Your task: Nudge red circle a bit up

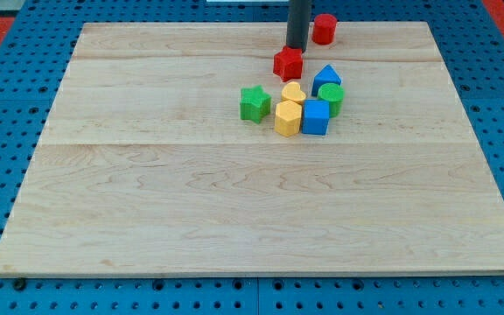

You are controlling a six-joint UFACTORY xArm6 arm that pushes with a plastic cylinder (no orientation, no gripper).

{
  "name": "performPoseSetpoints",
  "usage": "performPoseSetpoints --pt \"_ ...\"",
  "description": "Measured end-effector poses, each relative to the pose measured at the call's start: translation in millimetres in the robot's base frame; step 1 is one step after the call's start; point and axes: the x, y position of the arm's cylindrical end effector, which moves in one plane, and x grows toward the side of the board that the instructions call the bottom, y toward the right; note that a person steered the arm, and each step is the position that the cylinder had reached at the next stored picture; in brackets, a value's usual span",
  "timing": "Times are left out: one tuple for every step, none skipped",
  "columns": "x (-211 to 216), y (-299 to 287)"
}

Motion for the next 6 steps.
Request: performPoseSetpoints --pt "16 -39" --pt "47 -21" --pt "26 -36" --pt "-24 31" --pt "-29 83" --pt "-44 99"
